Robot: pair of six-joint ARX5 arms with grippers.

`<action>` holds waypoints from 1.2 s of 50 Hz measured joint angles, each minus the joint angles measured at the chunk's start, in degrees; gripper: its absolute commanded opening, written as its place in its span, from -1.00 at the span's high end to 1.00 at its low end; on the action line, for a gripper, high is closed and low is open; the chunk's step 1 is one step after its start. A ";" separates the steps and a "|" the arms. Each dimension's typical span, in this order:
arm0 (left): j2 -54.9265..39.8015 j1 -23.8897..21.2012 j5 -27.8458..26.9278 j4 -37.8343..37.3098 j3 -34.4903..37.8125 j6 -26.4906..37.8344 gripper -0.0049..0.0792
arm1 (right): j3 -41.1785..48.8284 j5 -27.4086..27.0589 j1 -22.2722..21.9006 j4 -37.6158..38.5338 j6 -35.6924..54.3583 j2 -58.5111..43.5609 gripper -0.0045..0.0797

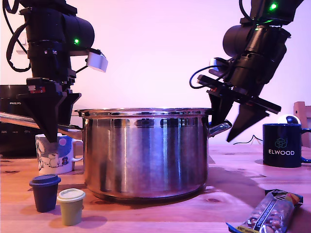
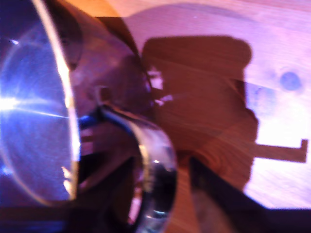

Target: Pick up the large pot with both hands and place it on the shelf behind you

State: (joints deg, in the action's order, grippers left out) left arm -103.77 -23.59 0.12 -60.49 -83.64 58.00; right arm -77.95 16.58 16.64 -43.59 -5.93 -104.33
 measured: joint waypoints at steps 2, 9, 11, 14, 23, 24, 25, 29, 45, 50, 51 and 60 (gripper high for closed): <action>0.00 0.00 0.00 0.02 0.00 0.00 -0.56 | 0.00 0.13 0.02 -0.04 0.15 0.00 0.64; 0.00 0.00 0.00 0.02 0.00 -0.46 -0.56 | -0.33 -0.09 -0.07 -0.11 -0.92 -0.04 0.93; 0.02 0.00 0.00 0.02 0.00 -0.50 -0.56 | -0.33 -0.17 -0.07 -0.17 -0.85 -0.07 0.92; 0.00 0.00 -0.02 -0.04 0.00 -0.92 -0.56 | -0.33 -0.24 -0.07 -0.15 -0.66 -0.04 0.92; 0.00 -0.04 -0.07 -0.44 0.00 -2.58 -0.56 | -0.33 -0.48 -0.07 -0.17 -0.22 -0.04 0.92; 0.00 -0.04 -0.09 -0.44 0.00 -2.58 -0.56 | -0.33 -0.48 -0.09 -0.17 -0.22 -0.07 0.92; 0.00 -0.04 -0.13 -0.44 0.00 -2.58 -0.56 | -0.33 -0.48 -0.11 -0.17 -0.22 -0.04 0.92; 0.00 -0.04 -0.52 -0.48 0.00 -3.80 -0.56 | -0.33 -0.48 -0.11 -0.15 -0.17 -0.04 0.92; 0.00 -1.16 -3.17 -0.76 0.00 -8.20 -0.36 | -0.33 -0.52 -0.15 0.39 0.24 -0.07 0.92; 0.00 -2.19 -3.48 -1.18 0.00 -8.28 -0.25 | -0.33 -0.66 -0.15 0.70 0.24 -0.07 0.92; 0.00 -2.34 -3.63 -1.22 0.00 -8.28 -0.24 | -0.33 -0.66 -0.15 0.74 0.22 -0.07 0.92; 0.00 -2.84 -4.57 -2.95 0.00 -8.35 -0.24 | -0.33 -0.70 -0.17 0.94 0.22 -0.07 0.92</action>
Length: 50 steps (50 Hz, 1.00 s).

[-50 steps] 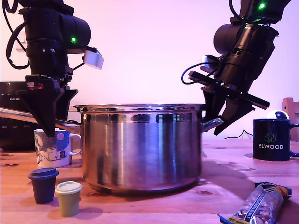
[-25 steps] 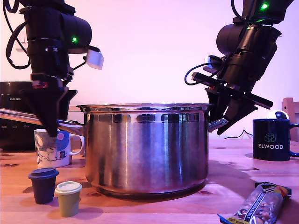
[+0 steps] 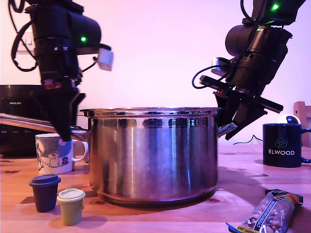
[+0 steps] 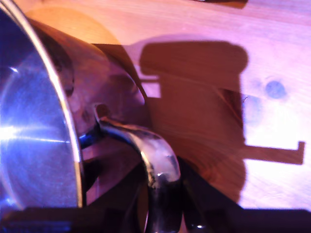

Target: Pick up the large pot with both hands and place it on the shelf behind you

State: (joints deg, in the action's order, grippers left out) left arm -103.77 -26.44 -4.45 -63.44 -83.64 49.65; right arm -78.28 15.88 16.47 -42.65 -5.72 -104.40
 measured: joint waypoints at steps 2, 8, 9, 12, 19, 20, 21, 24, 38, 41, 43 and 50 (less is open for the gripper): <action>-0.07 0.00 0.00 -0.55 0.00 -0.09 -0.24 | 0.00 -0.02 0.00 -0.02 0.00 0.00 0.92; -0.98 0.00 0.00 -0.90 -0.02 -1.31 -0.18 | 0.00 -0.09 -0.04 0.04 0.02 0.00 0.92; -1.09 0.00 0.00 -0.83 0.00 -1.36 -0.17 | 0.00 -0.09 -0.04 0.04 0.02 0.00 0.92; -1.51 0.00 0.00 -0.83 0.00 -1.40 -0.17 | 0.00 -0.09 -0.09 0.04 0.07 0.00 0.92; -1.64 0.00 0.00 -0.96 0.00 -2.10 -0.13 | 0.00 -0.04 -0.24 0.02 0.31 0.00 0.92; -1.66 0.00 0.00 -1.01 0.00 -2.56 -0.11 | 0.00 -0.07 -0.24 0.02 0.44 0.00 0.92; -1.70 0.00 0.00 -1.11 0.00 -2.71 -0.07 | 0.00 -0.07 -0.24 0.04 0.46 0.00 0.92; -1.79 0.00 0.00 -1.49 0.00 -2.95 0.09 | 0.00 -0.04 -0.24 0.04 0.48 0.00 0.92; -2.19 -0.07 -1.49 -2.34 0.00 -3.02 0.73 | 0.00 -0.09 -0.26 0.07 0.63 0.00 0.92; -2.19 -0.07 -1.68 -2.34 0.00 -3.02 0.85 | 0.00 -0.09 -0.26 0.04 0.66 0.00 0.92; -2.19 -0.07 -1.86 -2.34 0.00 -3.02 0.92 | 0.00 -0.09 -0.26 0.04 0.66 0.00 0.92; -2.21 -0.04 -2.10 -2.34 0.00 -2.99 0.94 | 0.00 -0.09 -0.26 0.04 0.66 0.00 0.92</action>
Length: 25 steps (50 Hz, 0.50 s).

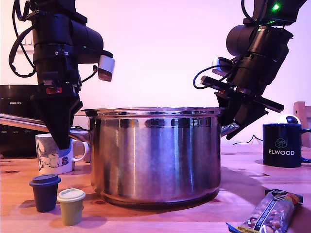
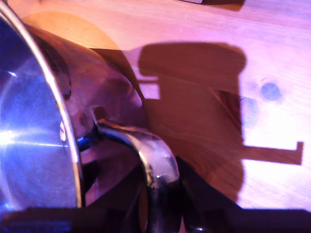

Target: Pick up the large pot with both hands and place it on the shelf behind you

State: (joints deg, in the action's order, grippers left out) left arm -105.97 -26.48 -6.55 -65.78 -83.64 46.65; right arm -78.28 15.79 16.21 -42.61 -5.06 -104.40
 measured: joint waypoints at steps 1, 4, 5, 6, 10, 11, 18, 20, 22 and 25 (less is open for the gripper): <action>0.00 0.00 0.00 0.00 0.00 0.00 0.94 | 0.00 0.00 0.00 0.00 0.00 0.00 0.92; 0.00 0.00 0.00 0.02 0.00 -0.02 0.94 | 0.00 0.00 0.00 0.00 0.00 0.00 0.92; 0.00 0.00 0.02 0.02 0.00 -0.02 0.94 | 0.00 0.00 0.00 0.00 0.00 0.00 0.92; 0.00 0.00 0.02 0.02 0.00 -0.02 0.94 | 0.00 0.00 0.00 0.00 0.00 0.00 0.92; 0.00 0.00 0.02 0.04 0.00 -0.02 0.94 | 0.00 0.00 0.00 -0.07 0.00 0.00 0.92; 0.00 0.00 0.00 0.04 0.00 -0.02 0.94 | 0.00 0.00 0.00 -0.11 0.00 0.00 0.92; 0.00 -0.02 0.22 0.26 0.00 0.04 0.94 | -1.11 -0.31 0.00 -2.16 0.02 -0.39 0.92; 0.00 -0.07 0.57 0.20 -0.02 0.02 0.94 | -1.68 -0.33 0.02 -2.82 0.22 -0.68 0.92; 0.00 -0.07 0.66 0.11 -0.04 0.00 0.94 | -2.56 -0.37 0.02 -3.91 0.28 -1.11 0.92; -0.07 -0.07 0.66 -0.26 -0.15 0.00 0.94 | -3.67 -0.55 0.07 -5.27 0.44 -1.64 0.92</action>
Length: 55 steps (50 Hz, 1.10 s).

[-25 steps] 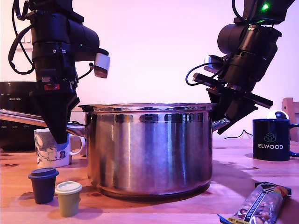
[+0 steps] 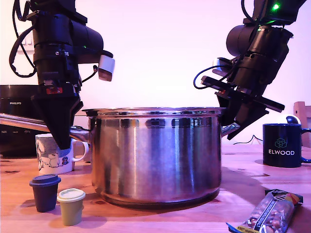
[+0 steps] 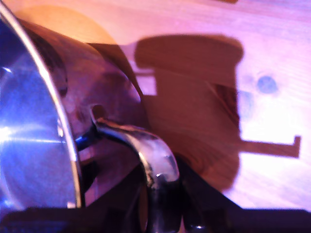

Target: Pick up the large pot with both hands and place it on the shelf behind you

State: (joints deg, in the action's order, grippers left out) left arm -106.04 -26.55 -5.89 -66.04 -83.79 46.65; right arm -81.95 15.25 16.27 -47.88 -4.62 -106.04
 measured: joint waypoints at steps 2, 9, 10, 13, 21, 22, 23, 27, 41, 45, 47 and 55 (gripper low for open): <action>-0.13 -0.02 0.04 -0.28 -0.09 -0.13 0.94 | -0.79 -0.09 0.00 -0.74 0.02 -0.35 0.92; -1.44 -0.13 0.42 -2.21 -1.99 -0.39 0.94 | -2.51 -0.61 0.37 -2.23 0.20 -0.81 0.92; -1.66 -0.13 0.42 -2.40 -2.21 -0.39 0.94 | -2.71 -0.66 0.39 -2.38 0.20 -0.81 0.92; -2.19 -0.17 0.42 -3.06 -2.97 -0.39 0.94 | -3.23 -0.81 0.39 -2.89 0.42 -0.83 0.92; -2.45 -0.48 0.77 -5.03 -4.92 -0.52 0.94 | -3.98 -1.64 0.70 -4.11 0.63 -0.83 0.92; -2.45 -0.48 0.83 -5.18 -5.07 -0.52 0.94 | -3.98 -1.70 0.70 -4.17 0.63 -0.83 0.92; -2.45 -0.48 0.85 -5.35 -5.25 -0.50 0.94 | -3.98 -1.70 0.70 -4.24 0.63 -0.83 0.92; -2.45 -0.48 0.92 -5.84 -5.57 -0.48 0.94 | -3.98 -1.70 0.72 -4.28 0.63 -0.83 0.92; -2.45 -0.85 0.98 -7.93 -5.66 -1.49 0.94 | -3.98 -1.70 1.07 -5.75 0.87 -0.83 0.92; -2.45 -0.85 1.01 -8.28 -5.66 -1.51 0.94 | -3.98 -1.66 1.09 -5.86 0.90 -0.83 0.92; -2.45 -0.85 1.05 -8.37 -5.66 -1.55 0.94 | -3.98 -1.66 1.09 -5.86 0.98 -0.83 0.92; -2.45 -0.85 1.03 -9.22 -5.79 -1.66 0.94 | -4.52 -1.66 1.14 -7.50 1.05 -0.83 0.92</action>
State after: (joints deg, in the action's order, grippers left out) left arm -108.49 -27.40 -4.86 -75.26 -89.58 44.99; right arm -86.48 13.58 17.41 -55.37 -3.57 -106.87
